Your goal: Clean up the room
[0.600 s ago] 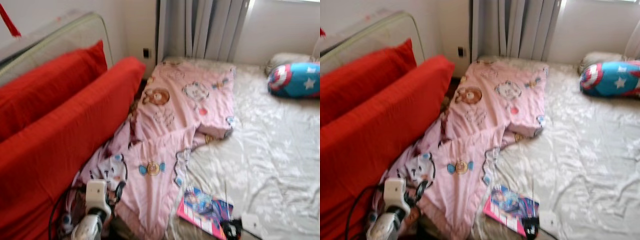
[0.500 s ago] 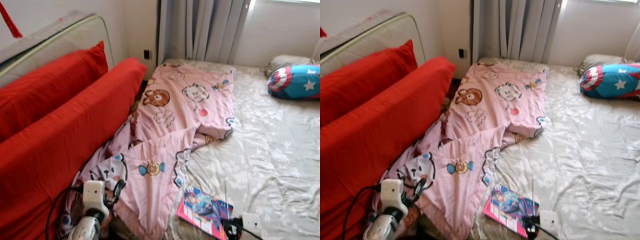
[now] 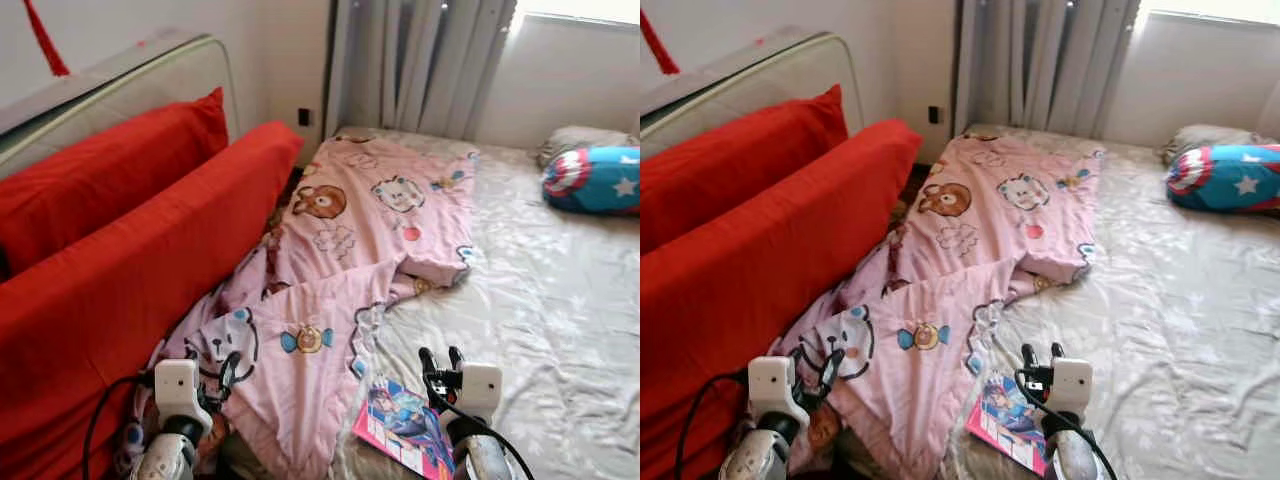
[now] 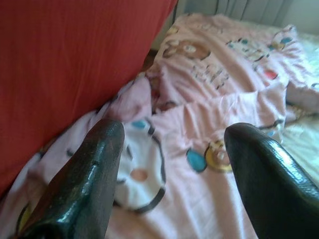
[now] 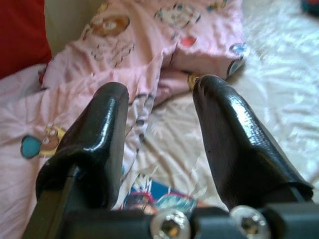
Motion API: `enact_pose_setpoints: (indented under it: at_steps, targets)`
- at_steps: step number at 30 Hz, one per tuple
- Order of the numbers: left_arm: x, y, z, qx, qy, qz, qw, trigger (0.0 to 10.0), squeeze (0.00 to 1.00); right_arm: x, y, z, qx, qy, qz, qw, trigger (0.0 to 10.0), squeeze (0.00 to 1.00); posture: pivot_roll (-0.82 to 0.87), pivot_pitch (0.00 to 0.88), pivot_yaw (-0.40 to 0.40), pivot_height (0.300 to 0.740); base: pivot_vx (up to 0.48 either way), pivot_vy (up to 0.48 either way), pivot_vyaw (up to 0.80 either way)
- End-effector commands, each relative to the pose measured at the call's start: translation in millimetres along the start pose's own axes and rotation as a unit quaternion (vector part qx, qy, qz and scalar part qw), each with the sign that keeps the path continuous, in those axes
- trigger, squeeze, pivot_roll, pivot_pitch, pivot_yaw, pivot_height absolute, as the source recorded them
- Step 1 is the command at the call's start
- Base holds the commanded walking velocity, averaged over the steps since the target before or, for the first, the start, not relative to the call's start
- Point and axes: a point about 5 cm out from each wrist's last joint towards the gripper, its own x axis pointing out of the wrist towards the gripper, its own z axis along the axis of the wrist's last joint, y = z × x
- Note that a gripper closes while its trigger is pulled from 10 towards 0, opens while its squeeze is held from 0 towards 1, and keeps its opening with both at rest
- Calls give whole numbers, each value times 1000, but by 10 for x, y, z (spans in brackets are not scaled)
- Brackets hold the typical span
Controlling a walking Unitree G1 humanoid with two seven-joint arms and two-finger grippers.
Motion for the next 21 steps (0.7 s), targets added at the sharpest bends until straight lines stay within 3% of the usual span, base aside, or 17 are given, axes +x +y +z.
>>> enact_pose_setpoints:
  at_steps: [1, 12, 18, 21]
  targets:
    - [33, 12, 50, -8, -5, 6, 1000, 10000, 0, -6, -2, 52, -7, -3, 2, 1000, 10000, 0, -48, 6, -55, 740, 0, 0, 0]
    - [129, -95, 194, -10, -24, -6, 1000, 10000, 0, 86, -112, 212, -15, -35, -41, 998, 10000, 0, -48, 92, -52, 740, 0, 0, 0]
    - [141, -27, 246, -3, -29, 6, 1000, 10000, 0, 105, -140, 261, -23, -36, -70, 997, 10000, 0, -35, 114, -47, 740, 0, 0, 0]
    - [110, 41, 257, -1, -26, 16, 1000, 10000, 0, 107, -86, 194, -25, -13, -63, 998, 10000, 0, -33, 126, -41, 720, 0, 0, 0]
